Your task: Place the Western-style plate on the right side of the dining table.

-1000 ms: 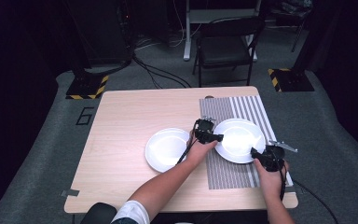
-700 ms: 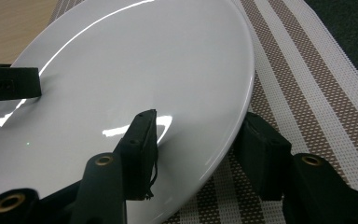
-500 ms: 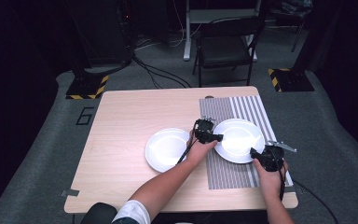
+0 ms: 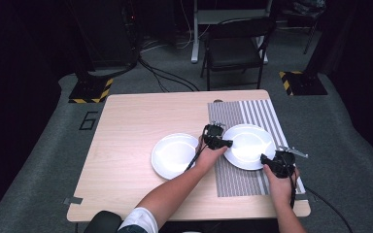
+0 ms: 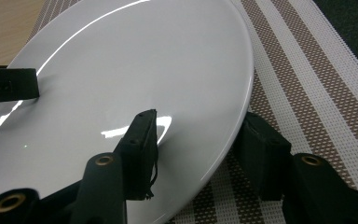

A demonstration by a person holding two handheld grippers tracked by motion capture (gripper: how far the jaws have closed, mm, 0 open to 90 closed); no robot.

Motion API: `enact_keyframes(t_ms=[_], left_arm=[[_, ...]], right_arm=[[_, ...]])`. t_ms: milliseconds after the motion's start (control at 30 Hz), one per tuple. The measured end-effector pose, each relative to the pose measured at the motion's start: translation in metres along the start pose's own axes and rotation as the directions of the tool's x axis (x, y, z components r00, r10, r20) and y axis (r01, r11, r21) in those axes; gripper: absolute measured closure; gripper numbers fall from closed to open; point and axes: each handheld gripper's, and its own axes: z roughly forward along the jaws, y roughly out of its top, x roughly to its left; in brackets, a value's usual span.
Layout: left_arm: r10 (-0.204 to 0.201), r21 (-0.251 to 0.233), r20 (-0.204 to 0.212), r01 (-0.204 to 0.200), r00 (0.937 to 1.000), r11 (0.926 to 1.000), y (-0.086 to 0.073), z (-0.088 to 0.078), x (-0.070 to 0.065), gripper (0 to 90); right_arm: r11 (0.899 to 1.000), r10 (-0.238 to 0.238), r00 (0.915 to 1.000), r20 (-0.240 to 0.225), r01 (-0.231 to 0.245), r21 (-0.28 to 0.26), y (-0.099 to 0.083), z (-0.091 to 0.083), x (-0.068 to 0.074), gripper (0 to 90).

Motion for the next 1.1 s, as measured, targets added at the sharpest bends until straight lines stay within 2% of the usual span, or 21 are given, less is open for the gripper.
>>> enact_keyframes(t_ms=[167,333,633,833,1100], left_arm=[[-0.004,-0.003,-0.012,0.004,0.9999,1.0000,0.000,0.003,-0.001,51.9],[0.011,0.010,-0.024,-0.011,0.9996,0.9999,0.000,0.005,-0.004,50.7],[0.029,0.014,-0.031,-0.028,0.9991,0.9995,-0.001,0.008,-0.006,49.6],[0.038,0.015,-0.031,-0.037,0.9988,0.9992,0.000,0.010,-0.008,49.9],[0.039,0.017,-0.029,-0.038,0.9988,0.9991,0.001,0.011,-0.008,50.1]], right_arm=[[1.000,0.003,1.0000,0.007,-0.003,0.002,0.000,0.001,0.001,49.3],[1.000,-0.007,0.9998,0.017,0.007,0.010,-0.001,0.003,0.000,49.3],[1.000,-0.015,0.9994,0.030,0.014,0.028,-0.001,0.004,0.000,48.8],[0.999,-0.004,0.9991,0.043,0.003,0.034,-0.001,0.005,-0.002,48.8],[0.999,-0.001,0.9992,0.039,-0.001,0.038,0.000,0.006,-0.005,48.8]])
